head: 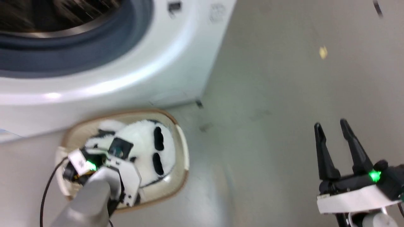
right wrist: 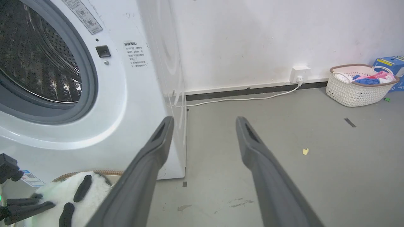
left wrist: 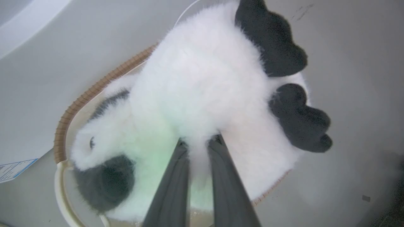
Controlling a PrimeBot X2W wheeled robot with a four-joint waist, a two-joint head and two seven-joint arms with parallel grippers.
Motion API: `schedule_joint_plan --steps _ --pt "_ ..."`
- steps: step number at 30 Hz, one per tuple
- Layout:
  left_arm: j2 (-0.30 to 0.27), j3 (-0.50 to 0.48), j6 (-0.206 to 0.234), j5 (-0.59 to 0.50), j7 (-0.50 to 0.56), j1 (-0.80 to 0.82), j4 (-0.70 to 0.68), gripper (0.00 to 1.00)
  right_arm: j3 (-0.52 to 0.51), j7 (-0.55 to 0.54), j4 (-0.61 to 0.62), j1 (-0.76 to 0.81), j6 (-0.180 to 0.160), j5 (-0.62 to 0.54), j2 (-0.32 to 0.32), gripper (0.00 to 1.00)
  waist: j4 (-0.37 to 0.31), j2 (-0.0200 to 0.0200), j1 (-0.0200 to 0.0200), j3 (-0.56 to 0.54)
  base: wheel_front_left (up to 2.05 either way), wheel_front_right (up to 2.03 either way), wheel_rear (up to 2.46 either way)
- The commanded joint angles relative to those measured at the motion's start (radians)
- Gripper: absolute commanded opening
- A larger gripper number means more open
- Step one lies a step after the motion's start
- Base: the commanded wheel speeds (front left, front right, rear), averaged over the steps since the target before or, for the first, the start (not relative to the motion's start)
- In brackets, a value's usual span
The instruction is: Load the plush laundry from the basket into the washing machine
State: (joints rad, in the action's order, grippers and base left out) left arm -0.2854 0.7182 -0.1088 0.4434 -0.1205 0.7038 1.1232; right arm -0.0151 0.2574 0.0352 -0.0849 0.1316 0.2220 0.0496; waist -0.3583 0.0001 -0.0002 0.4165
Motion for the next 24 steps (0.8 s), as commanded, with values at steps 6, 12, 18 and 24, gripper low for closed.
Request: schedule_joint_plan --steps 6,12,18,24 --pt "0.024 -0.021 0.001 0.035 -0.117 -0.096 -0.037 0.0 0.0 0.004 -0.007 0.071 -0.001 -0.026 0.001 1.0 0.166 -0.0001 0.0002 -0.258 0.0 0.0 0.0" --pt "0.002 -0.089 0.063 0.046 -0.14 -0.166 -0.218 0.0 0.003 0.004 -0.001 0.09 -0.001 -0.032 0.001 1.0 0.182 -0.0001 0.0002 -0.287 0.0 0.0 0.0" --pt "-0.057 -0.197 0.144 0.01 -0.141 -0.254 -0.531 0.0 0.015 0.004 0.01 0.088 -0.001 -0.028 0.001 1.0 0.168 -0.0001 0.0002 -0.268 0.0 0.0 0.0" --pt "-0.124 -0.28 0.188 -0.03 -0.141 -0.247 -0.771 0.0 0.022 0.004 0.025 0.059 -0.001 -0.008 0.001 1.0 0.135 -0.0001 0.0002 -0.181 0.0 0.0 0.0"
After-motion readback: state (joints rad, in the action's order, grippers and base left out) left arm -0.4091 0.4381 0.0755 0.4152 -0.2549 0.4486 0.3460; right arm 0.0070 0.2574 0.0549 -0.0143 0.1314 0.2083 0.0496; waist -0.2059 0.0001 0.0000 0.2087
